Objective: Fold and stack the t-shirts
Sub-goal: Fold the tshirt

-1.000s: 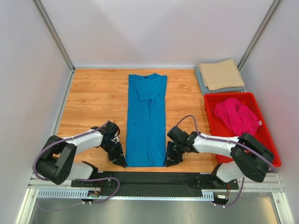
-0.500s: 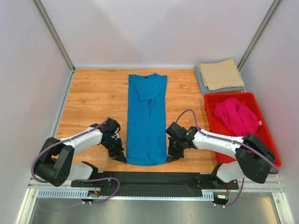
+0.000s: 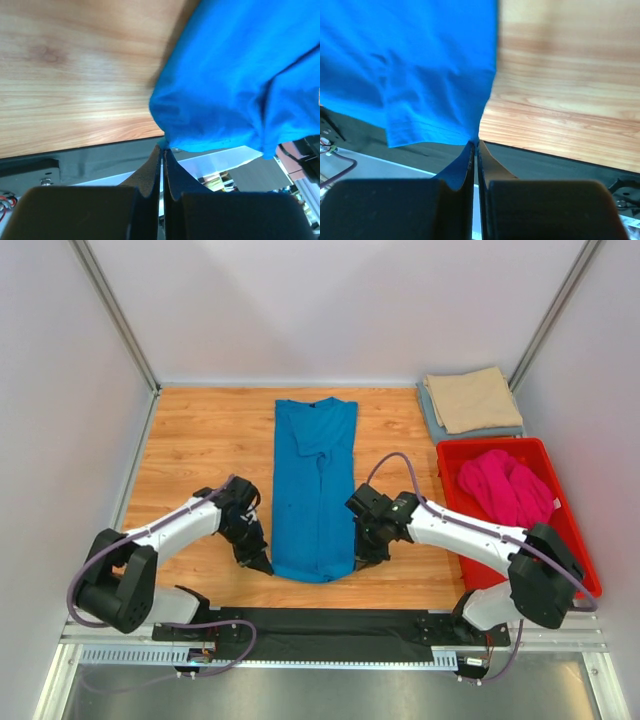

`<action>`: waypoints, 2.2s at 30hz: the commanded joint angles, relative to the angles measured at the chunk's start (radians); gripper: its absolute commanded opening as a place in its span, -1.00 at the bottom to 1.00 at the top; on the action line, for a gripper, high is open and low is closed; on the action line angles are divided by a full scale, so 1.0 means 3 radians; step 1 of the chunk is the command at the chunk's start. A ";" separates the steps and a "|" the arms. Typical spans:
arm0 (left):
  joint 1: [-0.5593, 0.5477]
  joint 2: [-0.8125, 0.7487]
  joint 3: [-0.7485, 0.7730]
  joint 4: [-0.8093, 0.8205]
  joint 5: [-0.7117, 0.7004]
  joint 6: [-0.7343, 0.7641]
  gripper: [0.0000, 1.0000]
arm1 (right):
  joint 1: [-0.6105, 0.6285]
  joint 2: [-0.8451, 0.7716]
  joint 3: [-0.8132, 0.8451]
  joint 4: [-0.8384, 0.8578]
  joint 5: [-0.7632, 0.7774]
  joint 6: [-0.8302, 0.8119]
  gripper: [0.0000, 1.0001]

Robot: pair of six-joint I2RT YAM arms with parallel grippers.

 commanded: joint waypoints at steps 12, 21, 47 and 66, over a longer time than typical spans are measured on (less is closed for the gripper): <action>0.0566 0.1305 0.1817 -0.0352 0.0040 0.0367 -1.00 | -0.0750 0.0988 0.1613 -0.0618 0.0328 -0.1157 -0.99; 0.0771 0.2277 0.3157 -0.0618 -0.0124 0.0311 -1.00 | -0.1241 0.2113 0.3234 -0.1119 0.0256 -0.1535 -0.99; 0.0950 0.3070 0.4310 -0.0792 -0.0379 0.0117 -1.00 | -0.1538 0.2942 0.4284 -0.0705 0.0031 -0.1561 -0.99; 0.0950 0.3162 0.4274 -0.0424 -0.0282 0.0193 -1.00 | -0.1615 0.3101 0.4259 -0.0557 0.0036 -0.1424 -0.98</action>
